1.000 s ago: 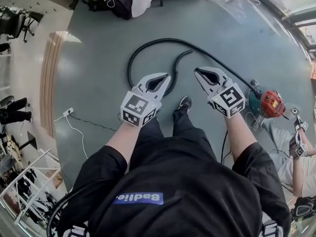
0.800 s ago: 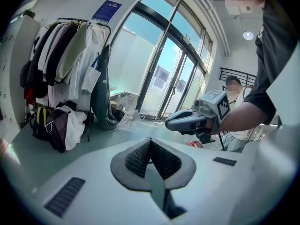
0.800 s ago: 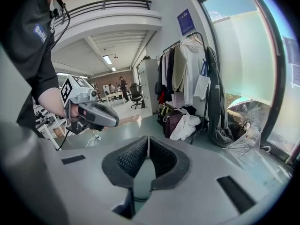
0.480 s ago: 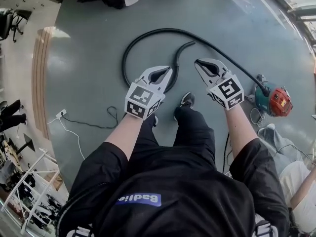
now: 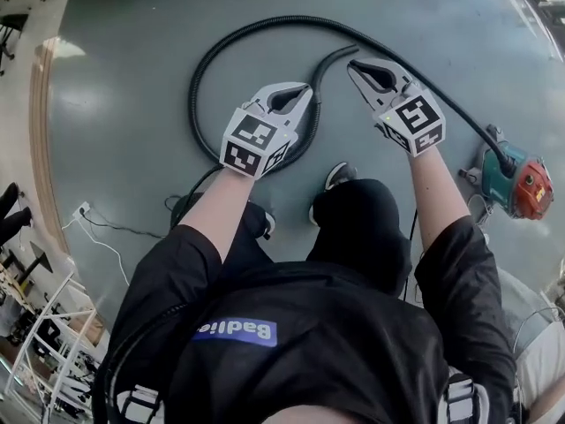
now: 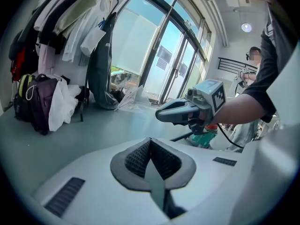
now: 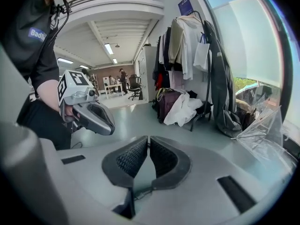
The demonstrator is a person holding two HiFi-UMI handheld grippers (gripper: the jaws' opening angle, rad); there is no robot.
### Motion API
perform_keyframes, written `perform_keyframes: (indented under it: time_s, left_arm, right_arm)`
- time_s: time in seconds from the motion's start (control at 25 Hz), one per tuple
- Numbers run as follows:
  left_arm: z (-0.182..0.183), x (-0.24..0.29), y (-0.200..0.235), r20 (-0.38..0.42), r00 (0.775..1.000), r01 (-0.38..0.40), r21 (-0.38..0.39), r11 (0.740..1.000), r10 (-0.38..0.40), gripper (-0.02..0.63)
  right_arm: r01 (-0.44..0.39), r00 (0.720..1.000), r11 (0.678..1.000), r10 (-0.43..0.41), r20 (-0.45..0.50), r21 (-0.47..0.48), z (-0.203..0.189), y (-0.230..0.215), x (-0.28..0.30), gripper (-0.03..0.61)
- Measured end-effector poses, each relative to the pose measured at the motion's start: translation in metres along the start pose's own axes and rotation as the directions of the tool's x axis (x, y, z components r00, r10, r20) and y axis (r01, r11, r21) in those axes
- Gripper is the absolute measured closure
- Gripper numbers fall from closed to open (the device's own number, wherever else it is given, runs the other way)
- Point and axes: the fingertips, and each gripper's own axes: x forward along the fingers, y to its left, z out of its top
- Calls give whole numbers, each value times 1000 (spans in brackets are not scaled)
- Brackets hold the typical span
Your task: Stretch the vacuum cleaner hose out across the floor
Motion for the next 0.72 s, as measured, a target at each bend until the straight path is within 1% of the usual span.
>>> perform_keyframes:
  time_s: [0.16,0.24,0.28,0.36,0.4,0.48,0.56,0.6,0.68,0.72]
  left_arm:
    - [-72,60,36,-33,999,-8,3,1000,8,612]
    - [-102,93,50,-60,998,-7,8,1000,8,612]
    - [-116,108,56,-76,997,-4,6,1000,5,602]
    - [-141,132,64,-110,994,-4,-1,1000,3,559]
    - [-152,140,67,-126,992,-8,-3,1000,7,552]
    - [-168,149,72,-156,988,-25,-4,1000,24,528]
    - [-180,152,75,-181,983,-39,2,999,39,512]
    - [-184,153,76,-194,980,-43,6,999,43,505]
    - [-194,155,77,-221,974,-47,15,999,49,483]
    - [-199,155,78,-235,971,-49,17,999,52,476]
  right_arm:
    - [-29,999,997,27,-31,-77,-71,-15,51,574]
    - [-49,997,991,42,-59,-127,-106,-26,73,568]
    - [-60,996,987,48,-80,-149,-125,-33,84,559]
    - [-82,988,978,55,-144,-190,-167,-49,102,534]
    - [-96,981,972,56,-185,-214,-188,-57,111,519]
    - [-131,961,953,54,-272,-272,-230,-72,129,502]
    - [-173,935,921,42,-353,-348,-264,-84,146,480]
    - [-200,919,896,31,-392,-396,-279,-89,155,460]
    - [-266,879,827,-2,-477,-494,-311,-100,174,435]
    - [-307,851,786,-25,-524,-537,-330,-106,184,425]
